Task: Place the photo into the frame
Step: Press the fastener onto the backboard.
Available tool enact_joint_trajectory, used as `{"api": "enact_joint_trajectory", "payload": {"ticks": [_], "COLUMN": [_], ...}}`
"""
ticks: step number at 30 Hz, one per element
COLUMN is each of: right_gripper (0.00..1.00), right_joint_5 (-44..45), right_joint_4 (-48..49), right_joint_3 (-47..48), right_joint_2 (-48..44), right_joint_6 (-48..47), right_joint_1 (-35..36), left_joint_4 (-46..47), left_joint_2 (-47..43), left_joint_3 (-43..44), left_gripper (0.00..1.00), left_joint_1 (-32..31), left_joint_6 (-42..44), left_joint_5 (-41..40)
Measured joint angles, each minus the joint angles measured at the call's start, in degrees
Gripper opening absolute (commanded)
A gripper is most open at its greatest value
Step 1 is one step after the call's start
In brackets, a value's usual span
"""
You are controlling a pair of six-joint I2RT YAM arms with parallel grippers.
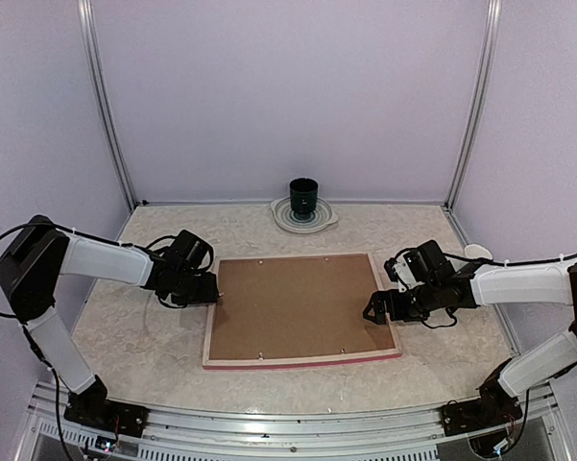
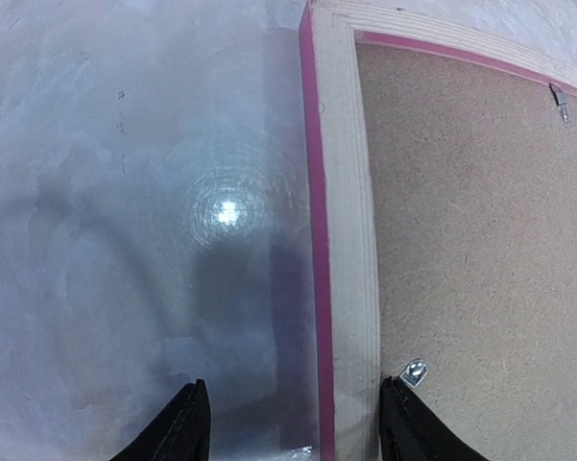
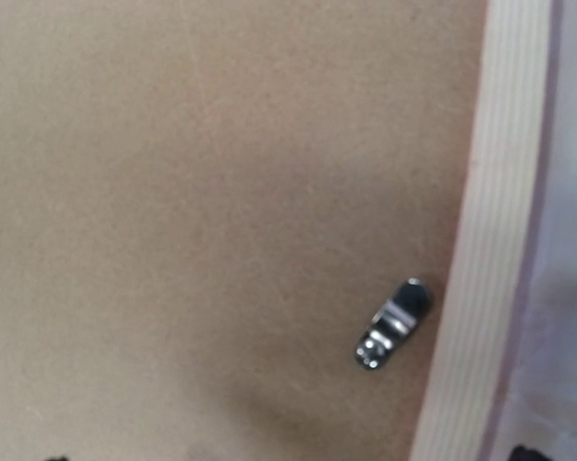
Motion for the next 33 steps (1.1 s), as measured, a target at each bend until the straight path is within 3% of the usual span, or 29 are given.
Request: {"api": "enact_joint_trajectory", "payload": {"ticks": [5, 18, 33], "right_gripper": [0.99, 0.99, 0.99], "right_joint_5": [0.00, -0.59, -0.83], "right_joint_4": [0.00, 0.04, 0.04], "right_joint_3": [0.00, 0.00, 0.00], "right_joint_2": [0.00, 0.28, 0.28], "right_joint_6": [-0.04, -0.17, -0.15], "right_joint_1": [-0.09, -0.11, -0.11], "left_joint_4": [-0.39, -6.36, -6.97], "left_joint_2": [0.11, 0.28, 1.75], "left_joint_3": [0.24, 4.57, 5.84], "left_gripper": [0.55, 0.60, 0.59], "left_joint_1": [-0.85, -5.70, -4.79], "left_joint_6": [0.11, 0.85, 2.40], "left_joint_5": [-1.44, -10.38, -8.81]}}
